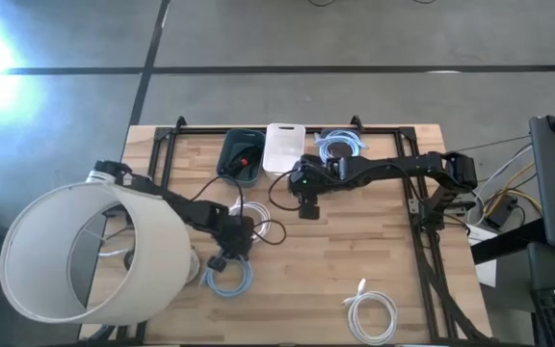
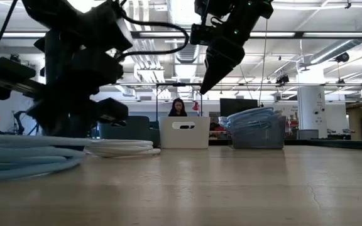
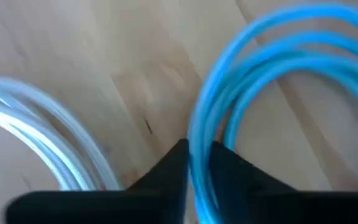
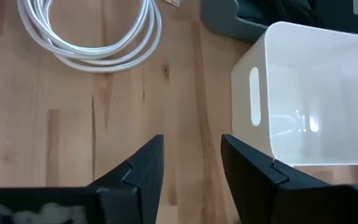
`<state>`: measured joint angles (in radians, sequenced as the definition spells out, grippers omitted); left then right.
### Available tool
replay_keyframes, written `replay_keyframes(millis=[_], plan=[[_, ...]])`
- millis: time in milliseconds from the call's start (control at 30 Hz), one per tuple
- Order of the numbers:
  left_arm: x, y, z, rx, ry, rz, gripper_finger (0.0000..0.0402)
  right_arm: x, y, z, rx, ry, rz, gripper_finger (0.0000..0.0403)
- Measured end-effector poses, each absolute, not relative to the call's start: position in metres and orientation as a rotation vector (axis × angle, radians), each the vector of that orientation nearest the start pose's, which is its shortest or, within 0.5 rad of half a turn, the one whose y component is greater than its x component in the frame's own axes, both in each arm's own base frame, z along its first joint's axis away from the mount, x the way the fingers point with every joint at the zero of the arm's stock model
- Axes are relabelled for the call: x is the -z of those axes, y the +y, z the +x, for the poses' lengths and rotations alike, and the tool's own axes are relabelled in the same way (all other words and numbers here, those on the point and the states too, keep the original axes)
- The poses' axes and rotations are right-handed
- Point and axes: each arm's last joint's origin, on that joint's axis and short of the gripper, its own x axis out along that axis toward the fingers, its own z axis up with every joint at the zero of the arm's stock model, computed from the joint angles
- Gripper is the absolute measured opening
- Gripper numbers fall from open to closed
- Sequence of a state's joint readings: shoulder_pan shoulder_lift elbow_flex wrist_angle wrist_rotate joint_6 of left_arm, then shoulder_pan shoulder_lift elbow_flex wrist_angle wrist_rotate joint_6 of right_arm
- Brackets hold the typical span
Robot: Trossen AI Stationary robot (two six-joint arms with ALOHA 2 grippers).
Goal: Pick & Place USB Port
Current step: Put the light blue HDMI cable into the black bin
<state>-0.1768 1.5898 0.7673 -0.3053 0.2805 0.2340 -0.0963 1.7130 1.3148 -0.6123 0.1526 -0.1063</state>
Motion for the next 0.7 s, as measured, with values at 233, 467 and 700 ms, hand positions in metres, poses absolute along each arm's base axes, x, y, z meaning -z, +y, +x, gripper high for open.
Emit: replay_keyframes(millis=[233,467,700], plan=[[-0.163,-0.054,0.287,0.358,1.016,0.255,0.0028,-0.258,-0.033,0.351,0.209,1.027,-0.039,0.0157],[-0.192,-0.051,0.306,0.24,0.91,0.389,0.0031,-0.281,-0.026,0.331,0.216,0.948,-0.007,0.0148],[-0.207,-0.041,0.318,-0.092,0.82,0.524,0.0029,-0.243,-0.019,0.34,0.059,0.793,0.229,0.015]])
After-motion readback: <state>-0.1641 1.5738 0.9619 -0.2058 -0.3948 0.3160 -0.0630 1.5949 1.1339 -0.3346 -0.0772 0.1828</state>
